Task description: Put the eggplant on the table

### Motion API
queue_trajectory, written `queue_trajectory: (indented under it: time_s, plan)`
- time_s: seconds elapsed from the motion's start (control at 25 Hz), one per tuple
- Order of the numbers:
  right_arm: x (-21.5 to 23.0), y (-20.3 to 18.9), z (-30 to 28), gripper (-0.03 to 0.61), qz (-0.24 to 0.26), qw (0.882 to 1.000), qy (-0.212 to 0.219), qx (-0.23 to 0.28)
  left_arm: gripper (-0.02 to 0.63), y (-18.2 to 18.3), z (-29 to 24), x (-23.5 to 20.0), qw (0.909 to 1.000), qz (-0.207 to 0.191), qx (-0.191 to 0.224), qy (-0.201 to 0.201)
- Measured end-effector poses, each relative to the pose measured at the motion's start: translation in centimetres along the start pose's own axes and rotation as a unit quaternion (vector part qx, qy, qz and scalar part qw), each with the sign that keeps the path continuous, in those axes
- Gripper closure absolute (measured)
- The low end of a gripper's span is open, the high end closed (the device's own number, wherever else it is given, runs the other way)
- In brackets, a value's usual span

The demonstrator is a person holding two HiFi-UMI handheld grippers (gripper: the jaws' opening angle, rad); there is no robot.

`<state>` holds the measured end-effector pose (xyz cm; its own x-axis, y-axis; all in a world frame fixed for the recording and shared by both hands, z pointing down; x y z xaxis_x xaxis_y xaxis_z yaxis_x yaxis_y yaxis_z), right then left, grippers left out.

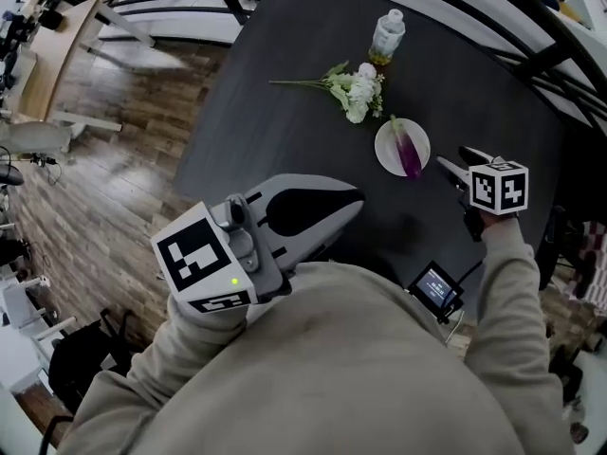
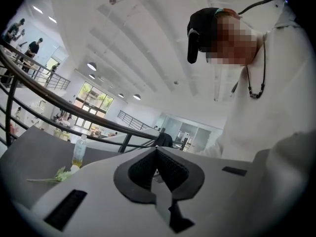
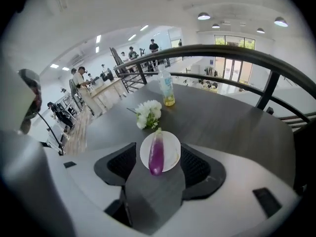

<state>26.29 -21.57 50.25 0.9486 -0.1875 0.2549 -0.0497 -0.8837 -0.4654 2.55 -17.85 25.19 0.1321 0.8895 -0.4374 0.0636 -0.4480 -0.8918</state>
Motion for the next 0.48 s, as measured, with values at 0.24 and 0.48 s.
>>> queue_trajectory:
  time_s: [0.24, 0.48]
  plan:
    - [-2.0, 0.8, 9.0, 0.352, -0.026, 0.993, 0.025, 0.113, 0.609, 1.9, -3.3, 1.2, 0.9971, -0.031, -0.012, -0.068]
    - [-5.9, 3.5, 18.6, 0.542, -0.020, 0.960, 0.079, 0.267, 0.609, 3.1, -5.8, 2.3, 0.9920, -0.043, -0.016, -0.117]
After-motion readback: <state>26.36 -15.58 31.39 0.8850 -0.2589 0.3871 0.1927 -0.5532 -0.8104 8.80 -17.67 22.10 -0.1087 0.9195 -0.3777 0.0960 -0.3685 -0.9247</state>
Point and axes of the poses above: the fingertips, and each gripper's own axes: z backward along the fingers, x to its right, y out of its top, the point moved 1 cm from there along z, backward along the fingers, and after that the axes turned 3 degrees about -x, right-handed, at the moved point
